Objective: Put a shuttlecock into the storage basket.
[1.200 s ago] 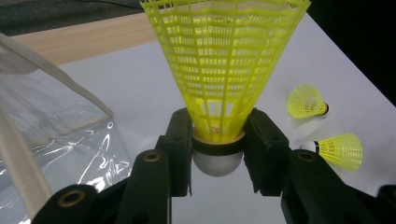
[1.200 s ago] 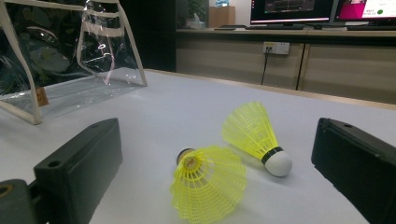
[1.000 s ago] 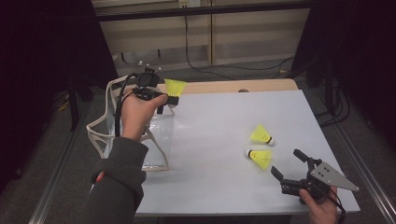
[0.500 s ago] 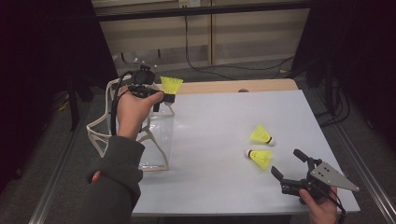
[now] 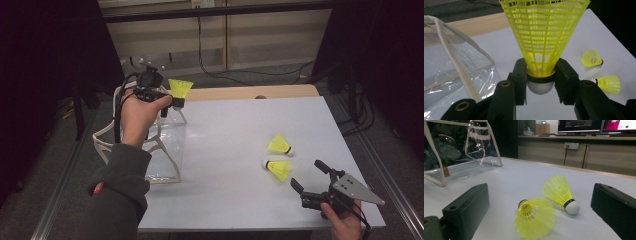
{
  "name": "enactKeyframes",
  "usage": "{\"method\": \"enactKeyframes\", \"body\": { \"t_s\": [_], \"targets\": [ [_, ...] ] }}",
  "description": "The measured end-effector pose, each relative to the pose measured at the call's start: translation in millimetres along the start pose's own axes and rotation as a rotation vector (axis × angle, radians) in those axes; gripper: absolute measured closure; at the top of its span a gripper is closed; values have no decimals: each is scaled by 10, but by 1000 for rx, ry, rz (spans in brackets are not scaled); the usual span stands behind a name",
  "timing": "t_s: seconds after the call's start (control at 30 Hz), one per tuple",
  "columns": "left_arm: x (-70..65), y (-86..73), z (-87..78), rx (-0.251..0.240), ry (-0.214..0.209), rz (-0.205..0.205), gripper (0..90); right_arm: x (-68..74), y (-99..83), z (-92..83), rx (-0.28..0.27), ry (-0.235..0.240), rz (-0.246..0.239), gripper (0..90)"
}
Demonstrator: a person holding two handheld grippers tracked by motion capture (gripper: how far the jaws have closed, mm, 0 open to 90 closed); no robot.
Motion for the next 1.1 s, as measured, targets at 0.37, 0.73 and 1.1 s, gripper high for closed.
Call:
{"method": "enactKeyframes", "body": {
  "t_s": [0.37, 0.73, 1.1],
  "targets": [
    [63, -1, -68, 1, 16, 0, 644, 4, 0, 3, -1, 1, -3, 17],
    [121, -6, -122, -8, 26, -11, 645, 13, -3, 6, 2, 2, 2, 18],
    [178, -5, -146, -12, 42, -21, 644, 11, -1, 3, 1, 2, 1, 17]
  ]
}}
Point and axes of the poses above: each handheld gripper's, and its own axes: z roughly forward along the jaws, y roughly out of its top, x roughly to its left, the point moved 4 cm from there along z, roughly forward along the jaws, and after that the axes turned 6 degrees about z, right-handed, at the moved point
